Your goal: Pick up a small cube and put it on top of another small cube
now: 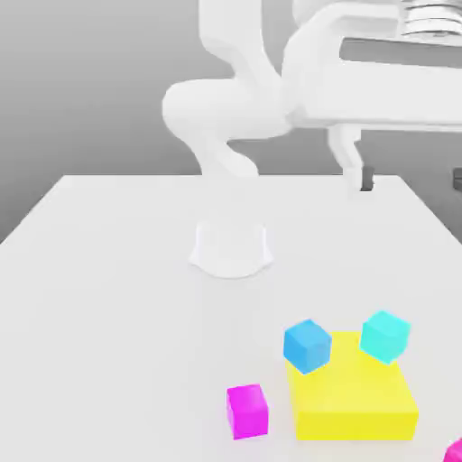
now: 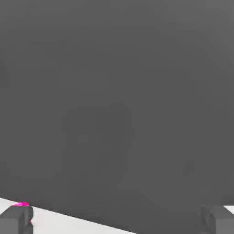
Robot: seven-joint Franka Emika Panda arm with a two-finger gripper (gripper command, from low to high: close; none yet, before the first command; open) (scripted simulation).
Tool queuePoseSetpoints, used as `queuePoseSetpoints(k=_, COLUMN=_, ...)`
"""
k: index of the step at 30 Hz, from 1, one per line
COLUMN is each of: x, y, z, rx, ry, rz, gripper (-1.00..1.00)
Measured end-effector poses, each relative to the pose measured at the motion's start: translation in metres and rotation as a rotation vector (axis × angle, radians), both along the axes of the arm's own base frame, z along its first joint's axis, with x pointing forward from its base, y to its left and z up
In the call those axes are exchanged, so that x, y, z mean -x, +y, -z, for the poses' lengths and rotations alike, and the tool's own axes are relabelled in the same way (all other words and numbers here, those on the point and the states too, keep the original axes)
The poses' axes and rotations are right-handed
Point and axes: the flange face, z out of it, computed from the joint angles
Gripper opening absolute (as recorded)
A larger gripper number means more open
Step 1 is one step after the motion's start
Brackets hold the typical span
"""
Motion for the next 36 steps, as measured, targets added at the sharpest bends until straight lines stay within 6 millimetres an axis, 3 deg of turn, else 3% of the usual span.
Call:
queuePoseSetpoints(k=7, x=-0.013, y=0.060, z=0.115, rx=0.032, ry=0.152, rz=-0.104, gripper=0.00)
queuePoseSetpoints(k=14, x=0.006, y=0.118, z=0.236, rx=0.052, ry=0.306, rz=-0.210, gripper=0.00)
queuePoseSetpoints(k=18, x=0.012, y=0.128, z=0.302, rx=0.054, ry=0.336, rz=-0.229, gripper=0.00)
queuePoseSetpoints(k=19, x=0.012, y=0.128, z=0.316, rx=0.054, ry=0.337, rz=-0.230, gripper=-1.00)
queuePoseSetpoints(k=26, x=0.013, y=0.129, z=0.318, rx=0.053, ry=0.338, rz=-0.231, gripper=-1.00)
queuePoseSetpoints(k=30, x=0.014, y=0.127, z=0.266, rx=0.056, ry=0.338, rz=-0.236, gripper=-1.00)
queuePoseSetpoints(k=36, x=0.041, y=0.076, z=0.219, rx=0.123, ry=0.328, rz=-0.330, gripper=-1.00)
